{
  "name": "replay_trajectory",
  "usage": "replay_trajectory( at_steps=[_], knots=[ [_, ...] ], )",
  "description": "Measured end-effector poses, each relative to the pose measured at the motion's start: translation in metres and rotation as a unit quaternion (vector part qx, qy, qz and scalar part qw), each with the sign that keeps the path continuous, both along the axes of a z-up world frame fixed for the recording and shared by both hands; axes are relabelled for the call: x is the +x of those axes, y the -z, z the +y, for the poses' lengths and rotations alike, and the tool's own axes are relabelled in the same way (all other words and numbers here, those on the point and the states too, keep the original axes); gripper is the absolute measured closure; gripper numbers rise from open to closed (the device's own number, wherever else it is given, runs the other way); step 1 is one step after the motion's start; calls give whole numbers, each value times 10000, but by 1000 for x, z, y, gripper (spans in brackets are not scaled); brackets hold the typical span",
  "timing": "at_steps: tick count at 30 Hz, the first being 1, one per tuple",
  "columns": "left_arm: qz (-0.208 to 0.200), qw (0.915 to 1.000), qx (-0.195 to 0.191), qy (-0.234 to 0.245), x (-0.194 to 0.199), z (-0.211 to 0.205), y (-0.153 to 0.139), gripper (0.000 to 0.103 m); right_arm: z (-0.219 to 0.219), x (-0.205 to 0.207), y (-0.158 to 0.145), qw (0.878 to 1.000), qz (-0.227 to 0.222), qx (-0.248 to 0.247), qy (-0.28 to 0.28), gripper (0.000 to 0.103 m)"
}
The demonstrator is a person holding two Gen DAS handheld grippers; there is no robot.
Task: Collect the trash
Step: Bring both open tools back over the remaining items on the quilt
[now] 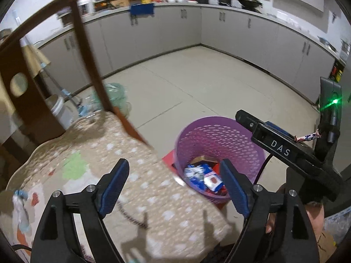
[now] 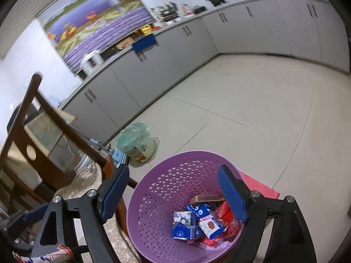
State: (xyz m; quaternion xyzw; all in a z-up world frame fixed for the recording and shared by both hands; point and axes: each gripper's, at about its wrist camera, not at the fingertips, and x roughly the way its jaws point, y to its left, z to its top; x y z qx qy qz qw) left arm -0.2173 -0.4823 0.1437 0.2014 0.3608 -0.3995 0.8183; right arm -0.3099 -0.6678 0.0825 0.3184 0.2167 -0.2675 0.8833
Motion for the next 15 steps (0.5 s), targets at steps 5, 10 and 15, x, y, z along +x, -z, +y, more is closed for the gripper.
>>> replay_trajectory(
  at_steps=[5, 10, 15],
  knots=[
    [16, 9987, -98, -494, 11, 53, -1, 16, 32, 19, -6, 9977, 220, -589, -264, 13],
    [85, 9953, 39, -966, 23, 103, 5, 16, 64, 30, -12, 9930, 288, -1096, -342, 12],
    [31, 9879, 227, -1534, 38, 159, 20, 16, 111, 40, -18, 9804, 402, -1840, -570, 7]
  ],
)
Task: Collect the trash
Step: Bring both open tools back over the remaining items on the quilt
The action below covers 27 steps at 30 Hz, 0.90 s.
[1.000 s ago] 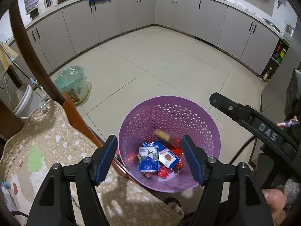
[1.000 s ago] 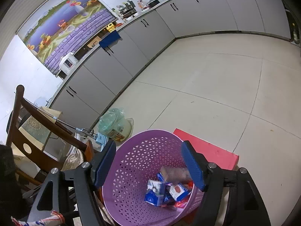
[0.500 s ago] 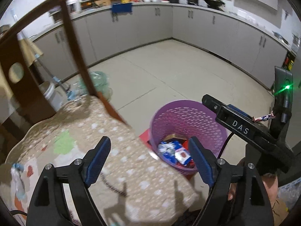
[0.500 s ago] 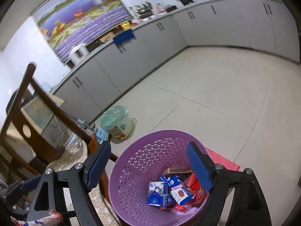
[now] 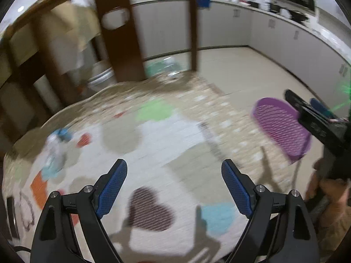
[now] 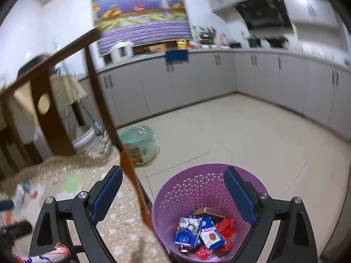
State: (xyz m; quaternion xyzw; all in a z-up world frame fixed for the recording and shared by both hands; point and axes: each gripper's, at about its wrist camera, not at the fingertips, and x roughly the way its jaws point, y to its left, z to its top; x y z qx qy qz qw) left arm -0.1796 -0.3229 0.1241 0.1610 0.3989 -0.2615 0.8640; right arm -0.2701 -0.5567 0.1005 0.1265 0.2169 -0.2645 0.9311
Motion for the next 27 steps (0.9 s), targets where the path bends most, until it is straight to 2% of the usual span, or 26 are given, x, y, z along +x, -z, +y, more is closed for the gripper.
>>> replay_trajectory(
  at_steps=[3, 5, 8, 11, 19, 21, 25, 27],
  knots=[
    [99, 9986, 30, -514, 14, 45, 15, 16, 27, 11, 11, 9983, 285, 116, -498, 7],
    [336, 9957, -57, -863, 24, 76, 29, 16, 45, 16, 17, 9954, 434, 237, -820, 7],
    [731, 9872, -298, -1384, 37, 121, 48, 16, 73, 26, 24, 9892, 677, 267, -1271, 7],
    [989, 9791, -436, -1722, 47, 147, 63, 16, 97, 42, 34, 9810, 1016, 328, -1621, 6],
    [1572, 9649, -608, -2014, 58, 176, 94, 16, 139, 74, 76, 9596, 1836, 624, -2040, 6],
    [1522, 9660, -643, -1989, 56, 177, 94, 16, 141, 77, 86, 9558, 2015, 736, -2011, 7],
    [1446, 9686, -581, -1937, 51, 174, 97, 11, 145, 76, 88, 9554, 2103, 670, -1964, 4],
    [1387, 9697, -622, -1911, 48, 171, 100, 2, 144, 77, 88, 9539, 2128, 752, -1979, 1]
  ],
)
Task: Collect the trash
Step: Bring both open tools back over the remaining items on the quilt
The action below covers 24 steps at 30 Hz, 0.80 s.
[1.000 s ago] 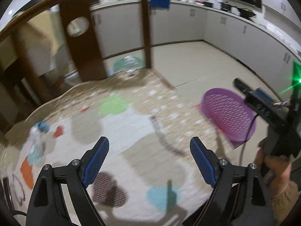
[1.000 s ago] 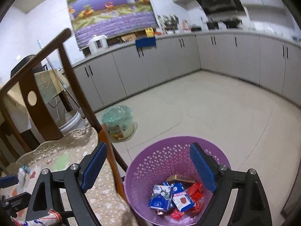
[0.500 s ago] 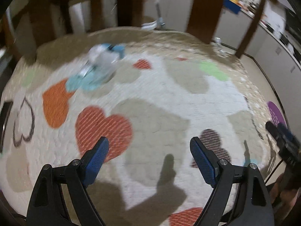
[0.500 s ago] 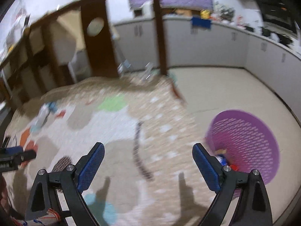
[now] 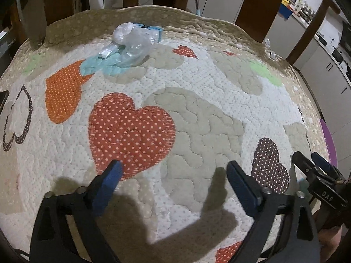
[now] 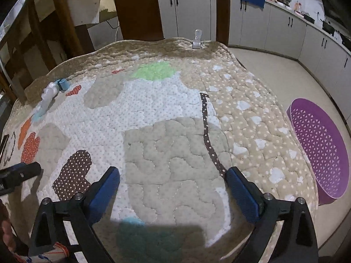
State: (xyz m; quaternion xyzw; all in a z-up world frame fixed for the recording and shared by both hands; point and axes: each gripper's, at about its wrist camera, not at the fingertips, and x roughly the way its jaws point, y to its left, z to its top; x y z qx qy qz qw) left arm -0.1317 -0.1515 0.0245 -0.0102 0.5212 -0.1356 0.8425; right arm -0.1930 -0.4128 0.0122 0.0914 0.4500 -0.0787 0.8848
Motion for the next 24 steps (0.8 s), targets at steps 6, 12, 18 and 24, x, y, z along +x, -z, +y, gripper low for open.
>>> replay_trajectory(
  at_steps=[6, 12, 18, 24],
  knots=[
    [-151, 9997, 125, 118, -5, -6, 6, 0, -1, 4, 1, 9999, 69, 111, 88, 0],
    [-499, 9964, 508, 468, -15, -18, 8, 0, 6, 15, 3, 9985, 537, -104, 37, 0],
    [-380, 9973, 164, 600, -14, -3, -3, 0, 9, 22, 4, 9958, 863, -290, -27, 0],
    [-770, 9968, -184, 121, 10, 46, -33, 0, 9, 23, 3, 9960, 813, -374, -47, 0]
  ],
)
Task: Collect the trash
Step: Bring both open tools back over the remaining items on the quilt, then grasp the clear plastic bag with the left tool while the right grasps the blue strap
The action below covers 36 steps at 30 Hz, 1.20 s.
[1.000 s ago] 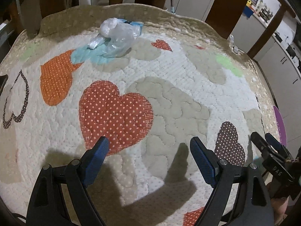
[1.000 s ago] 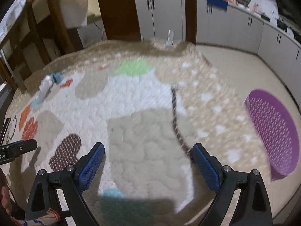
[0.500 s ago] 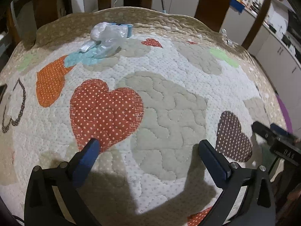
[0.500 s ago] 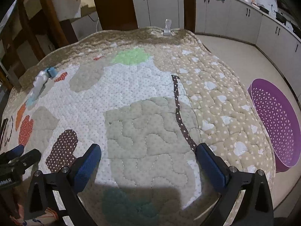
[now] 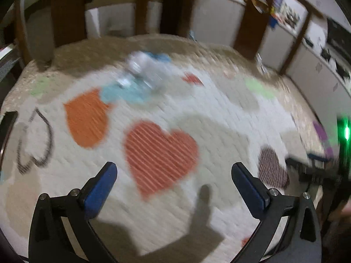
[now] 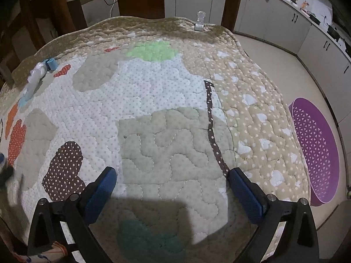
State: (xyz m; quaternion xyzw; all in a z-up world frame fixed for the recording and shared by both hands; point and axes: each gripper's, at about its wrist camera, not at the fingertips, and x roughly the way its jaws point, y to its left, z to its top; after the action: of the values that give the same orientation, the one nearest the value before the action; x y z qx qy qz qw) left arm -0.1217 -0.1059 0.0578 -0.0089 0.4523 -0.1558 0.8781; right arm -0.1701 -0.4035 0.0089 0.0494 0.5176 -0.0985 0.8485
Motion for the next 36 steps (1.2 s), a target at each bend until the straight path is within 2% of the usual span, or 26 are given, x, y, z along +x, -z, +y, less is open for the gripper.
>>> replay_trajectory(
  at_steps=[4, 9, 16, 17, 18, 19, 20, 21, 23, 27, 28, 31, 36],
  knots=[
    [72, 9983, -357, -455, 53, 32, -12, 0, 2, -6, 0, 9997, -222, -67, 45, 0],
    [191, 9950, -561, -801, 125, 40, -15, 0, 4, -12, 0, 9992, -354, -145, 119, 0],
    [768, 9930, -559, -700, 185, 17, 16, 2, 12, -16, -8, 9985, -371, -412, -34, 3],
    [903, 9920, -572, -668, 190, 15, 22, 18, 15, -17, -9, 9982, -374, -444, -113, 4],
    [1113, 9902, -576, -618, 192, 14, 29, 42, 19, -16, -10, 9979, -361, -470, -244, 4],
    [1024, 9914, -368, -731, 191, 14, 29, 53, 23, -15, -10, 9974, -316, -546, -340, 4],
    [941, 9921, -298, -771, 187, 18, 28, 77, 27, -12, -11, 9966, -255, -644, -439, 4],
    [1005, 9915, -504, -657, 183, 24, 26, 87, 30, -10, -13, 9959, -254, -641, -580, 4],
    [1064, 9893, -756, -653, 172, 36, 22, 87, 36, -4, -18, 9946, -267, -578, -818, 4],
    [665, 9926, -714, -716, 137, 61, 4, 87, 57, 20, -31, 9903, -278, -446, -1285, 7],
    [595, 9927, -710, -772, 129, 67, 2, 87, 64, 29, -33, 9890, -227, -366, -1418, 12],
    [477, 9906, -842, -965, 113, 88, 1, 87, 92, 58, -41, 9813, -271, -179, -1895, 26],
    [420, 9868, -1001, -1200, 113, 105, 2, 87, 154, 112, -61, 9622, -665, -249, -2628, 27]
  ],
)
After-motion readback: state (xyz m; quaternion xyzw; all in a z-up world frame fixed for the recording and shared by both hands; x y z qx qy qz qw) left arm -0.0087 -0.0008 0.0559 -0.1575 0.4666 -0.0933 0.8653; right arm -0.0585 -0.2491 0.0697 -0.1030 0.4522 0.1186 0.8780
